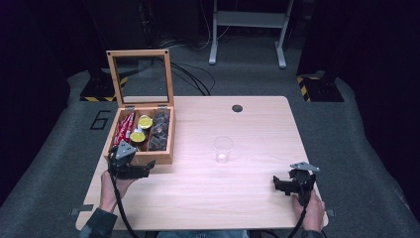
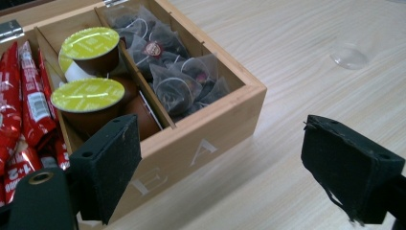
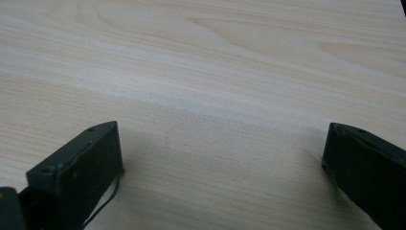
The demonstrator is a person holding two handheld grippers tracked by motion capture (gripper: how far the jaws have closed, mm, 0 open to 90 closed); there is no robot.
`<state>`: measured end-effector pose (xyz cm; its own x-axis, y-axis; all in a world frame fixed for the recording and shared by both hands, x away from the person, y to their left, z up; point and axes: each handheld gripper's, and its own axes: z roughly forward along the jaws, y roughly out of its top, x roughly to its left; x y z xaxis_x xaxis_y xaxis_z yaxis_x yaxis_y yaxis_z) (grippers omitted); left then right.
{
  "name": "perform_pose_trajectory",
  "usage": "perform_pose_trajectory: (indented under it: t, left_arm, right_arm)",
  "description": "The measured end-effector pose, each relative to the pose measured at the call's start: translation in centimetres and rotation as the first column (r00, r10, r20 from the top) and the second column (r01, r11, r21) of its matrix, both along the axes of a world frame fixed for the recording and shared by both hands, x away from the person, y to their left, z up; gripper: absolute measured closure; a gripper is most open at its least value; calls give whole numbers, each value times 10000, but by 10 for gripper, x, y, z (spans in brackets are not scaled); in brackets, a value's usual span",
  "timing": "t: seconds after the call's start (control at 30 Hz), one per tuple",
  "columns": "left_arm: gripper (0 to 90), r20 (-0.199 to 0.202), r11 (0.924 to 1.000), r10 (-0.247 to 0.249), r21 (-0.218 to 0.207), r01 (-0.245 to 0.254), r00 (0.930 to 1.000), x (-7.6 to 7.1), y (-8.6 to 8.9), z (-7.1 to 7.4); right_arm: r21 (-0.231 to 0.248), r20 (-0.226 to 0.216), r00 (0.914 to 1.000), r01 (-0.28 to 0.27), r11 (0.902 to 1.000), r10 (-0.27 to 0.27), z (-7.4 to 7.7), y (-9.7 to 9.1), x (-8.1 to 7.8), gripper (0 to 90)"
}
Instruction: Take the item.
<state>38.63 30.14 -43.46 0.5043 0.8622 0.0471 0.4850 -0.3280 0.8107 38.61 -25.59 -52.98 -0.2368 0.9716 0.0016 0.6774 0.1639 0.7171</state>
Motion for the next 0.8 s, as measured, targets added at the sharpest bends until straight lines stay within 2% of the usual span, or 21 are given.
perform_pose_trajectory:
  t: [0.07,0.23,0.53,0.7,0.8]
  left_arm:
    - [142,62,10000,-18,43,17,10000,4,0,3]
    - [141,92,9999,-15,-154,17,10000,13,-2,9]
    - [148,76,9999,-94,47,94,9999,32,-8,16]
    - [177,-149,9999,-118,63,119,9998,47,-10,16]
    - [243,-420,9998,9,180,-1,9991,55,-11,13]
  right_arm:
    - [1,-1,10000,2,10000,-2,0,0,0,0]
    - [-4,2,10000,2,10000,-2,0,0,0,0]
    - [-3,1,10000,5,10000,-5,0,0,0,0]
    - [-2,0,10000,2,10000,-2,0,0,0,0]
    - [-5,1,10000,4,10000,-4,0,0,0,0]
